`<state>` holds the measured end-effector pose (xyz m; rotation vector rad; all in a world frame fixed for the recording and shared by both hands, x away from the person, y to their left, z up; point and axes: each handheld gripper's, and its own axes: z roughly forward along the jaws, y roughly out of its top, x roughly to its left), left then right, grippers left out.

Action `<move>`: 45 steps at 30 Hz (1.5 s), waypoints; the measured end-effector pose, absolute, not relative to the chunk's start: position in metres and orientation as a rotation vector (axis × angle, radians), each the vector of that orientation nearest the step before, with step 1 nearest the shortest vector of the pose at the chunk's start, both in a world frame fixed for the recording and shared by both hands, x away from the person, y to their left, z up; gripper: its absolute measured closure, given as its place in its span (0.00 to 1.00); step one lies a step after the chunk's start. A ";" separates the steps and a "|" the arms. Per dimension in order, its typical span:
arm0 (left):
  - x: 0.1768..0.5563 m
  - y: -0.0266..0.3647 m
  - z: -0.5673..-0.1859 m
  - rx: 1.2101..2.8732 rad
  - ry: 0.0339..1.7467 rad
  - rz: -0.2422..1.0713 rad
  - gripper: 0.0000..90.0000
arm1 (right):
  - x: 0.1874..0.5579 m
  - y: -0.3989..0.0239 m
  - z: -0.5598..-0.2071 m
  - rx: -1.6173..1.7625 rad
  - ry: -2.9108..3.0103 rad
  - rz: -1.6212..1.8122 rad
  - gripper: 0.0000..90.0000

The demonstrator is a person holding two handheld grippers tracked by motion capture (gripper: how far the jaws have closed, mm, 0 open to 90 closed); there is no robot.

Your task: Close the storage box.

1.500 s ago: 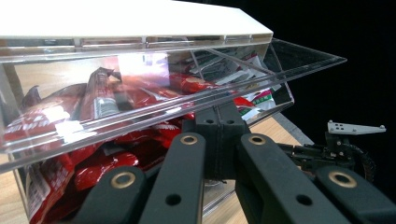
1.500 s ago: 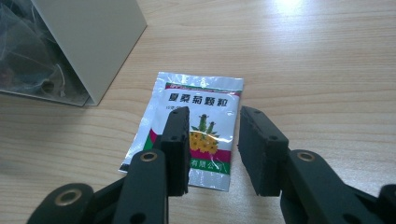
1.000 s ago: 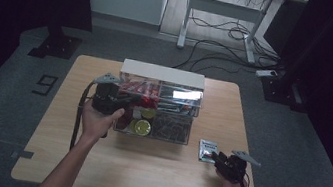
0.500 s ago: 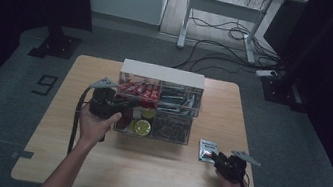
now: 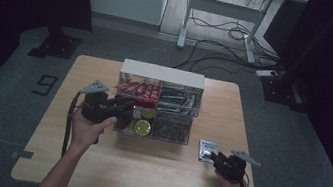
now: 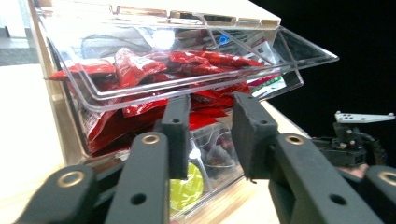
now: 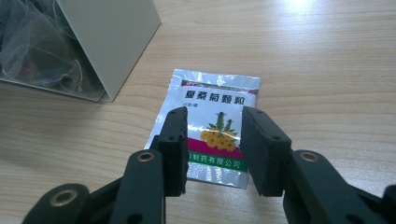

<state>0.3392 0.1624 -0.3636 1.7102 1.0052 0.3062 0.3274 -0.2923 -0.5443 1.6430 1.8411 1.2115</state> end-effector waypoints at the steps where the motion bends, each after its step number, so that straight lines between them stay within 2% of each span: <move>1: 0.339 0.163 -0.365 1.712 0.998 0.315 0.69 | 0.327 -0.293 -0.544 1.644 1.841 1.211 0.68; 6: 0.336 0.165 -0.368 1.700 0.983 0.326 0.60 | 0.327 -0.293 -0.545 1.649 1.836 1.211 0.67; 12: 0.331 0.165 -0.369 1.698 0.982 0.361 0.56 | 0.327 -0.294 -0.544 1.650 1.830 1.216 0.67; 45: 0.312 0.201 -0.392 1.723 1.029 0.428 0.54 | 0.323 -0.296 -0.542 1.639 1.814 1.221 0.67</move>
